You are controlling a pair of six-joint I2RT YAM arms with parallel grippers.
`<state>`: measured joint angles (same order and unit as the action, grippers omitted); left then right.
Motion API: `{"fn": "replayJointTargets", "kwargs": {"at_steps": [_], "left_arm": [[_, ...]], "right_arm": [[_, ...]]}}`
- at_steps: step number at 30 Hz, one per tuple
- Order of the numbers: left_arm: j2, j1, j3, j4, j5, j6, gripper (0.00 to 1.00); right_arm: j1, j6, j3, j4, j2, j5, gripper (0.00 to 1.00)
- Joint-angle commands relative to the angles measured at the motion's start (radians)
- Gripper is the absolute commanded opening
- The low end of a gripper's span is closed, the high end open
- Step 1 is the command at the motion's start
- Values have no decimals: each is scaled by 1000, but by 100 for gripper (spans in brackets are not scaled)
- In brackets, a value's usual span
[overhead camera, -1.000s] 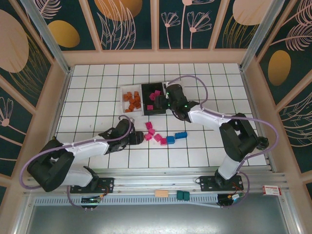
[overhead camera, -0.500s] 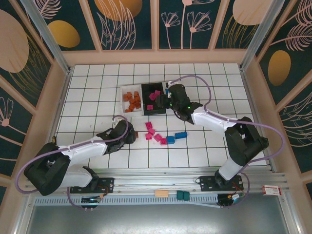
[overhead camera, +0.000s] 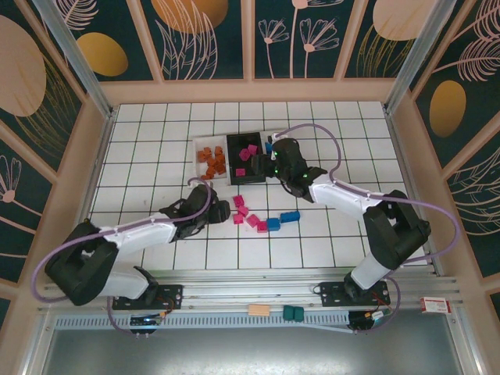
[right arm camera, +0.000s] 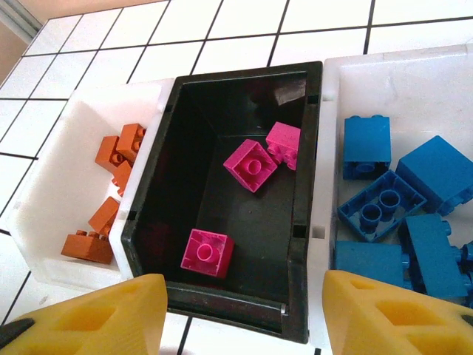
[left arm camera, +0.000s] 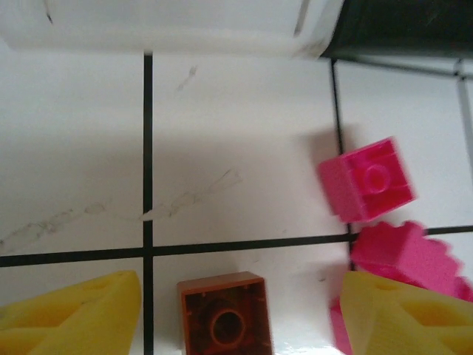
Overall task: Sort the legos into containers by color
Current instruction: Pick up the lego from the middle-left of the table, then place the lego in the container.
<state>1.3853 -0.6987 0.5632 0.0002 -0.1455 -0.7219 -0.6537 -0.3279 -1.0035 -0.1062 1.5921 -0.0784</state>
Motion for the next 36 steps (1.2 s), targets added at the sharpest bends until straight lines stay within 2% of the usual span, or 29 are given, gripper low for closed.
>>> {"fn": "replayJointTargets", "kwargs": {"at_steps": [1, 3, 7, 12, 18, 22, 25, 30, 36], "left_arm": [[47, 0, 21, 29, -1, 17, 70], [60, -1, 15, 16, -23, 19, 69], [85, -3, -4, 18, -40, 25, 60], [117, -7, -11, 38, -43, 21, 41], [18, -7, 23, -35, -78, 36, 30], [-26, 3, 152, -125, -162, 97, 29], [9, 52, 272, -144, -187, 146, 29], [157, 163, 430, -98, -151, 183, 27], [362, 217, 594, -90, -135, 192, 27]], "right_arm": [[12, -17, 25, -21, -41, -14, 58], [17, -19, 34, -23, -52, -14, 58], [24, -25, 47, -31, -61, -12, 58], [24, -33, 53, -35, -59, -11, 59], [25, -34, 69, -21, -85, -17, 59], [23, -43, 112, -40, -125, -7, 58], [23, -52, 163, -73, -165, 17, 58], [17, -52, 228, -83, -223, 58, 59], [-4, -33, 298, -62, -300, 72, 58]]}}
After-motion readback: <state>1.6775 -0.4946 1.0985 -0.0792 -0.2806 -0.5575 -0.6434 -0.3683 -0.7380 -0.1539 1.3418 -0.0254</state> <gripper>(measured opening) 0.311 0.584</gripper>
